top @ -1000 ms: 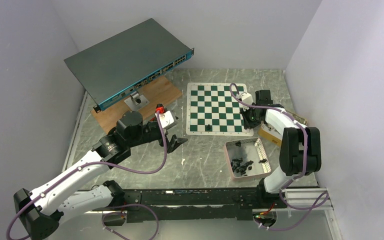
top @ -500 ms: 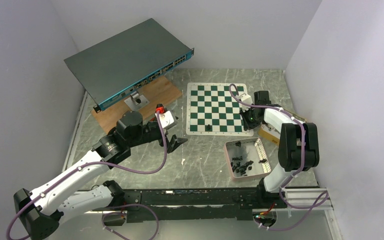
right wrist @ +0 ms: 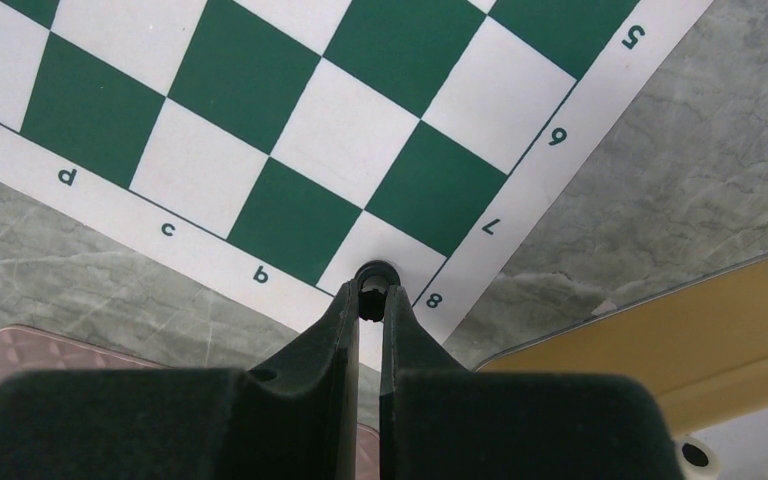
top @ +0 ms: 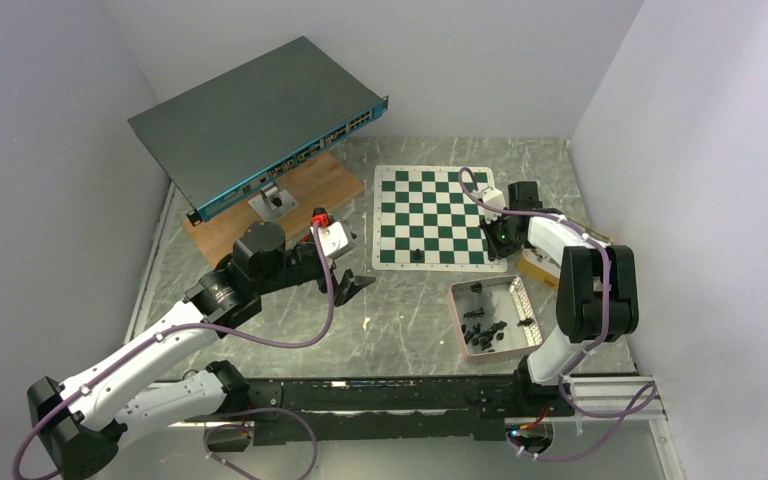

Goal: Set up the chess pieces on the board

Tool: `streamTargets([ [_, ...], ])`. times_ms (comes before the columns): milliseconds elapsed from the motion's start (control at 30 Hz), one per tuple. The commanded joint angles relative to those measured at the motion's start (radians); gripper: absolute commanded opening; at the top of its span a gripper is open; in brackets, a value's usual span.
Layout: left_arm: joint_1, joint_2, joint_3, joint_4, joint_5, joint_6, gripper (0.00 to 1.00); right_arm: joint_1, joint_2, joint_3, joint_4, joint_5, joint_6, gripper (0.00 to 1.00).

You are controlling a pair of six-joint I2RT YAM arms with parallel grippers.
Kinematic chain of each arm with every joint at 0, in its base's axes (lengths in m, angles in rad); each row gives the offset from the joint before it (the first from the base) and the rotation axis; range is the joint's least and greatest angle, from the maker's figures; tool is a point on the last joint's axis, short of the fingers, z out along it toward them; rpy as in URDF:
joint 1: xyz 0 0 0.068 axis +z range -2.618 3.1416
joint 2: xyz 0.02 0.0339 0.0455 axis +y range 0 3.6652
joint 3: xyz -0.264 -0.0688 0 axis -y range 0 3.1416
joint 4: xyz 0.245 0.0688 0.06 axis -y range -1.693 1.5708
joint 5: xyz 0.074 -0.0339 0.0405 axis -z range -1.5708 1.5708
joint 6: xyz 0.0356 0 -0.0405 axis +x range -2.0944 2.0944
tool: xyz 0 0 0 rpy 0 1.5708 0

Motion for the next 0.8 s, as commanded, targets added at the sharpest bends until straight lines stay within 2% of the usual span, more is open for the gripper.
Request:
streamTargets([
  [0, -0.005, -0.003, 0.021, 0.016, 0.002, 0.014, 1.00, -0.003, 0.013, 0.016, 0.032, 0.029, 0.019, 0.00],
  [233, -0.004, 0.001, 0.021, 0.018, 0.000, 0.014, 1.00, -0.004, 0.025, 0.015, 0.026, 0.029, 0.017, 0.10],
  [767, -0.005, 0.004, 0.021, 0.017, 0.006, 0.014, 1.00, -0.008, -0.009, 0.016, 0.029, 0.024, 0.029, 0.44],
])
